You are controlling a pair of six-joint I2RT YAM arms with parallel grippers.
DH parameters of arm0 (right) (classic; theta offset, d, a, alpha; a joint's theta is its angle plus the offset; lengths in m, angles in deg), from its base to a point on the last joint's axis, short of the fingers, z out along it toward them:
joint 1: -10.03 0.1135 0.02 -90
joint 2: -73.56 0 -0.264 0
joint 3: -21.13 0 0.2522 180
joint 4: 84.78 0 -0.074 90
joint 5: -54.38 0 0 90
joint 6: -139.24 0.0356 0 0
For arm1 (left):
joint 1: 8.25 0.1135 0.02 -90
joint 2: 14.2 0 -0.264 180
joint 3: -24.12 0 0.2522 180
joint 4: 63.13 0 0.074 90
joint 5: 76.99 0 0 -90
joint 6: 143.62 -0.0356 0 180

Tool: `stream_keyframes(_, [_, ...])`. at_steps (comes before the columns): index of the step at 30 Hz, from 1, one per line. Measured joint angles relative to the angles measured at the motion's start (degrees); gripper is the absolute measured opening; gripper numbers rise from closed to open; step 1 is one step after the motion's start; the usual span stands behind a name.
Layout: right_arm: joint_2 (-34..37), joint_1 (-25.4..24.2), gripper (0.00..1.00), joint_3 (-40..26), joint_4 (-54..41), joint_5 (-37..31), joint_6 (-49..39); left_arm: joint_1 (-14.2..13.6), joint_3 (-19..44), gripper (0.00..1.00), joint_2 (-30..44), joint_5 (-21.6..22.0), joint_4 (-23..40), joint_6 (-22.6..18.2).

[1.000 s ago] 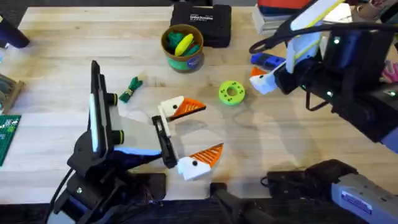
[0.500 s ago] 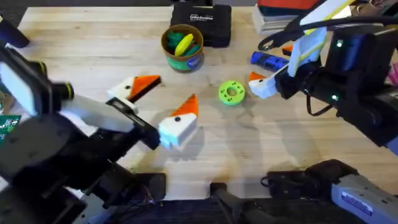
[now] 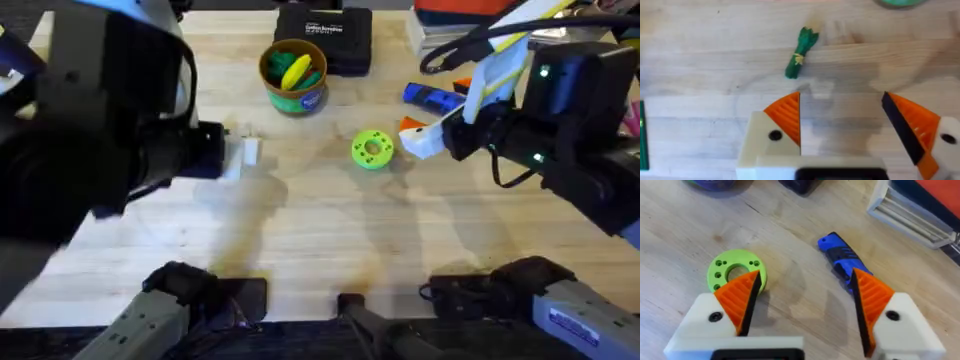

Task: Pick up the gripper from the table and insert it into the empty holder that is missing its gripper. Then pick up a screw, insert it into the mounting hole, and use the screwdriver to tighten it. Finally, clean up the table by picking up the vegetable and placing it into the bucket.

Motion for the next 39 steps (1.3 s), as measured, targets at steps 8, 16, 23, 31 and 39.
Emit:
stream_keyframes(8, [0.00, 0.00, 0.994, 0.00, -0.02, 0.00, 0.00, 11.57, 0.02, 0.985, 15.69, 1.00, -3.34, -0.49])
stream_keyframes(16, [-0.02, 0.00, 0.994, 0.00, -0.02, 0.00, 0.00, 13.08, 0.02, 0.985, 28.02, 0.80, -12.97, -12.54])
stream_keyframes(23, [0.00, 0.00, 0.993, 0.00, 0.00, 0.00, 0.01, 18.30, 0.02, 0.980, 37.03, -2.35, -18.15, -17.32])
stream_keyframes(31, [-0.02, 0.00, 0.994, 0.00, -0.02, 0.00, 0.00, 22.42, 0.17, 0.030, 39.26, -6.91, -19.63, -18.36])
stream_keyframes(39, [0.00, 0.00, 0.995, 0.00, -0.02, 0.00, 0.02, 20.55, 5.22, 0.019, 38.91, -8.98, -8.68, -17.81])
